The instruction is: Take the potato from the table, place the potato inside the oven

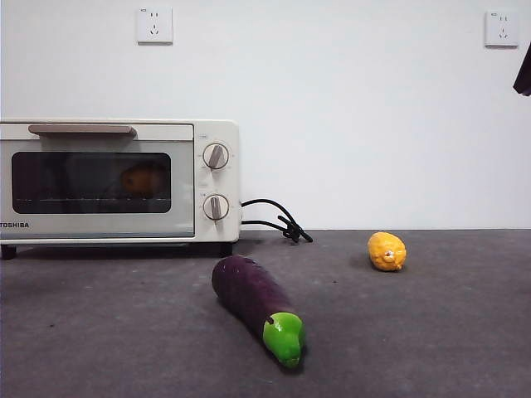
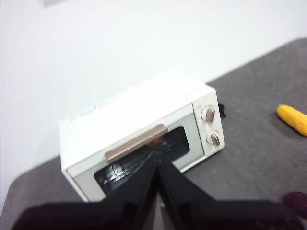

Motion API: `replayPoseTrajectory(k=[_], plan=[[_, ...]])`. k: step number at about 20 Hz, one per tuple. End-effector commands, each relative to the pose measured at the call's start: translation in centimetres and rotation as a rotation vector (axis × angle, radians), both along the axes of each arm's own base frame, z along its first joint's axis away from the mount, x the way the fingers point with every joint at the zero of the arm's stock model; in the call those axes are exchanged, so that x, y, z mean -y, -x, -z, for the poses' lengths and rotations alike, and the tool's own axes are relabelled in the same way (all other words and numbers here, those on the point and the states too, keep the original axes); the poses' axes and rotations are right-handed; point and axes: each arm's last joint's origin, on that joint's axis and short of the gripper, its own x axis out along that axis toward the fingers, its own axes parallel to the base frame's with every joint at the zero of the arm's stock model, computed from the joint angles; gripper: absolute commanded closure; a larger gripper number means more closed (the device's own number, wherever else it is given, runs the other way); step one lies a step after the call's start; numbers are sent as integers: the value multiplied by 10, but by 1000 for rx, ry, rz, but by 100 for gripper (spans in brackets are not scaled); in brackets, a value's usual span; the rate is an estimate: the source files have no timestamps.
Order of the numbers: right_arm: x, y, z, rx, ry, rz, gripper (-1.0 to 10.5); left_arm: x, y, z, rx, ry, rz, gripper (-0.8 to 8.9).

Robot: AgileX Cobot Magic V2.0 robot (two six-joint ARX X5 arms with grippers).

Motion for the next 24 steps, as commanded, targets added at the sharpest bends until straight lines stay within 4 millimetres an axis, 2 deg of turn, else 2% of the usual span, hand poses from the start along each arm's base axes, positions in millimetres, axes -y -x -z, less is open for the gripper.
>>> replayPoseTrajectory(k=[1,6,10,14,17,20,24], plan=[[0,0,4,-11,0,7,914,1,-4,40,37,6,14,817],[0,0,4,-11,0,7,915,-2,-14,136,49,84,-124,817],[0,0,4,-11,0,7,914,-2,-14,183,6,200,-186,817],[0,0,4,-11,0,7,914,0,-18,211,31,232,-160,818],[0,0,4,-11,0,7,914,0,-22,228,13,265,-209,818],[0,0,4,-11,0,7,914,-3,-22,230,3,258,-291,818],[0,0,4,-11,0,7,915,-3,-21,236,-61,289,-308,817]])
